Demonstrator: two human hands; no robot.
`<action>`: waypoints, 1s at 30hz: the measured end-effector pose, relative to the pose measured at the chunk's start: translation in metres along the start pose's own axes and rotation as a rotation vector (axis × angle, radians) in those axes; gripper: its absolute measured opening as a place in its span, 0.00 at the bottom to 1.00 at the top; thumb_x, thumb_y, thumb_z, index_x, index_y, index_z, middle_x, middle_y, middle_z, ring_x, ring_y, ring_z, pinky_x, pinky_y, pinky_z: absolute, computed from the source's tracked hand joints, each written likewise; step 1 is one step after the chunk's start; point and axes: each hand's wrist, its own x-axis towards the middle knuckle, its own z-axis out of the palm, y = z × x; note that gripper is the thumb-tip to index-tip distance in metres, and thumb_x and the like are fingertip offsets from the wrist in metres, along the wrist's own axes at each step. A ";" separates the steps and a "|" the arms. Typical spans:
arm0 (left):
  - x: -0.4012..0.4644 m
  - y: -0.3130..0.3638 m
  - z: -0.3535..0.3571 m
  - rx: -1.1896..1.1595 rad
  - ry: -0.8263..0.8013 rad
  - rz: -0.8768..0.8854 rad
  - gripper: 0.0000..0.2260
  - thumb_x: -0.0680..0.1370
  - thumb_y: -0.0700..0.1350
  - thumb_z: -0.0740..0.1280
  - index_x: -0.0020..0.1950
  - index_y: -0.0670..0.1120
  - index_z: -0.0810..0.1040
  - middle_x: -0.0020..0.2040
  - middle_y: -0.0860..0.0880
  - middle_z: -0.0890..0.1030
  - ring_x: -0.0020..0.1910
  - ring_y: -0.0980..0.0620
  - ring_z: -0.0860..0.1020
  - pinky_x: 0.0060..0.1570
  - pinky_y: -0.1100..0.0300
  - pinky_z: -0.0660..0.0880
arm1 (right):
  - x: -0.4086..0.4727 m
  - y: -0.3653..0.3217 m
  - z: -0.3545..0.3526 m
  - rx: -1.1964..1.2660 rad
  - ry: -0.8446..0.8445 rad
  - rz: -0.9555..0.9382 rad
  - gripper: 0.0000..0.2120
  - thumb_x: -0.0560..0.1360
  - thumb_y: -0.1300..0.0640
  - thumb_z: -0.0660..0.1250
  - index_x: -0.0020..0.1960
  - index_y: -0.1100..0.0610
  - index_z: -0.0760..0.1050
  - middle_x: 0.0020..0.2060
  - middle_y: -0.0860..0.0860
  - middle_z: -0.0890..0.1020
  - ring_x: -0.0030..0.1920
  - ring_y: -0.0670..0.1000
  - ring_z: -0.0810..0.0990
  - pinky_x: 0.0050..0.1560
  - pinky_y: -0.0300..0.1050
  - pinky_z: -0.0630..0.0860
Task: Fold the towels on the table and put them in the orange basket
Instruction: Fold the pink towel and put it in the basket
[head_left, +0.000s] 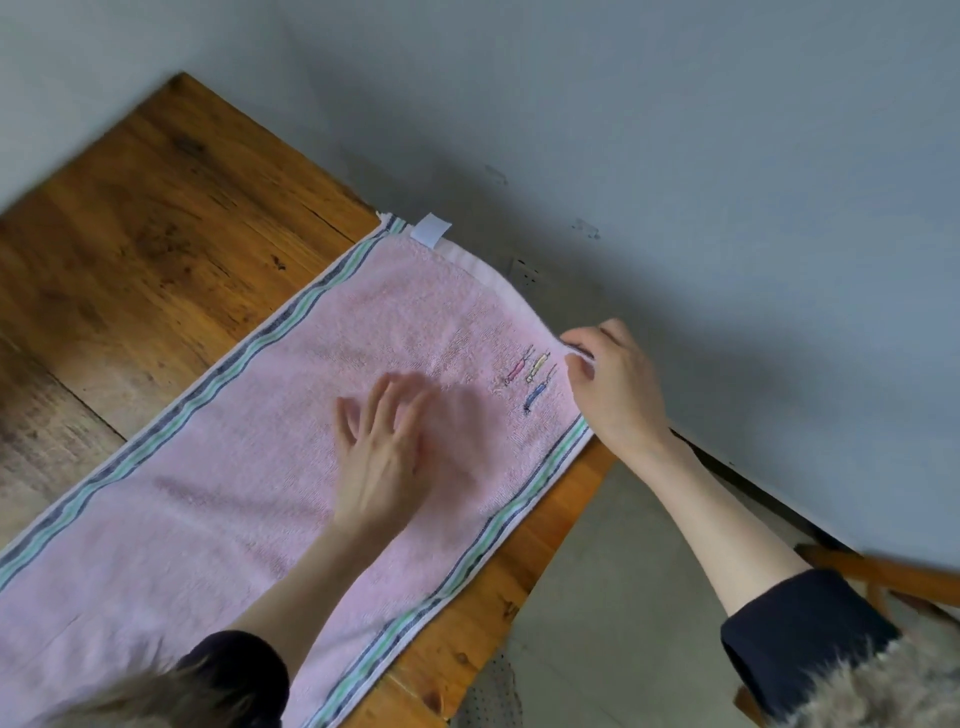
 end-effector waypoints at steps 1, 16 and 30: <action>0.013 0.007 -0.005 0.009 0.070 0.007 0.20 0.76 0.35 0.59 0.68 0.48 0.70 0.69 0.42 0.70 0.72 0.41 0.62 0.69 0.34 0.53 | -0.002 -0.002 -0.003 0.008 0.007 -0.046 0.11 0.77 0.64 0.61 0.57 0.60 0.77 0.49 0.52 0.75 0.41 0.49 0.75 0.41 0.41 0.72; 0.126 0.030 -0.045 0.304 0.074 0.275 0.08 0.78 0.43 0.62 0.54 0.45 0.80 0.51 0.48 0.81 0.57 0.46 0.73 0.60 0.49 0.52 | 0.012 0.031 -0.041 0.112 0.243 -0.011 0.09 0.75 0.67 0.61 0.49 0.62 0.80 0.44 0.51 0.71 0.39 0.47 0.71 0.42 0.31 0.63; 0.158 0.029 -0.153 0.149 0.464 0.109 0.11 0.80 0.45 0.61 0.52 0.40 0.80 0.49 0.41 0.80 0.50 0.40 0.74 0.51 0.50 0.62 | 0.067 -0.018 -0.137 0.059 0.475 0.045 0.10 0.77 0.64 0.59 0.53 0.65 0.78 0.52 0.62 0.74 0.47 0.59 0.77 0.50 0.42 0.68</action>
